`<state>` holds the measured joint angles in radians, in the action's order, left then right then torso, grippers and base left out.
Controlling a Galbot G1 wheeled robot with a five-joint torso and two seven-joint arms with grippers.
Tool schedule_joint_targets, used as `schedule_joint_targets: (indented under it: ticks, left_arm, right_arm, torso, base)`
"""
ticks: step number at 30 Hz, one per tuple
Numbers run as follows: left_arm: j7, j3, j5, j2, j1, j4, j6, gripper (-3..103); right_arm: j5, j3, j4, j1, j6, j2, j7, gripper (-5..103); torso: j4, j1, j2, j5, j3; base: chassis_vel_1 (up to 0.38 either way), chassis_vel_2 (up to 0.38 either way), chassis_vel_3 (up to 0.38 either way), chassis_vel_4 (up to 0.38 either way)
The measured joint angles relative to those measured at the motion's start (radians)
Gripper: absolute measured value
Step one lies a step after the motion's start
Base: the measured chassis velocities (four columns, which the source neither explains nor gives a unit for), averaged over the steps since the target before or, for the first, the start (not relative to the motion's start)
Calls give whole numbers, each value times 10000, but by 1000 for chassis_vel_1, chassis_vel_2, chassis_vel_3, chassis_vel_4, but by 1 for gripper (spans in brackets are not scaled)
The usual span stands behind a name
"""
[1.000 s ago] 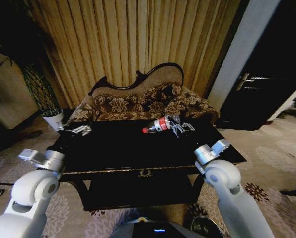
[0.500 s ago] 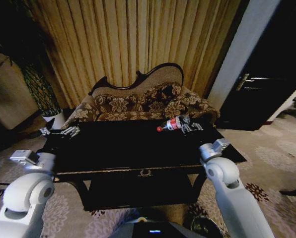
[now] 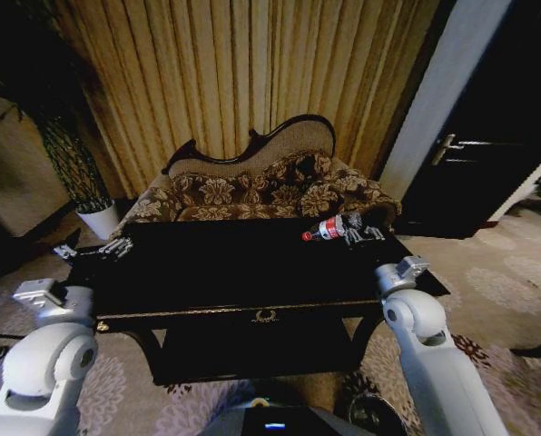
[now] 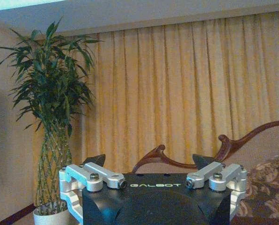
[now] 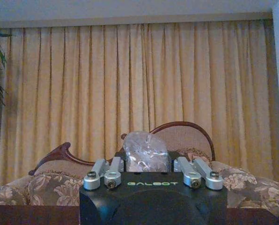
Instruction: Move to the front of the table and place the trash on the table into the trash bin.
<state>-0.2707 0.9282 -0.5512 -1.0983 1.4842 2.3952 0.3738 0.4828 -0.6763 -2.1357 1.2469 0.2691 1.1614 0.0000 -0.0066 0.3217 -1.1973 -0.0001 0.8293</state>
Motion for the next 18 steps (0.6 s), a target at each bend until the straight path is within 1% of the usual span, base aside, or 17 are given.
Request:
schedule_joint_targets:
  ticks: [6,18]
  left_arm:
    - [194,-36,29,96,-23,0,-22,100]
    - [332,-158,200,73,-2,-36,-65,100]
  right_arm:
    - [29,-77,-7,69,-67,-36,0,41]
    - [-48,-59,-4,249,-217,48,0,41]
  torso:
    - [0,-1,-1,0,-1]
    - [0,-5,-3,1,-1]
  base:
    - [157,-160,-148,158]
    - [174,-173,-159,156]
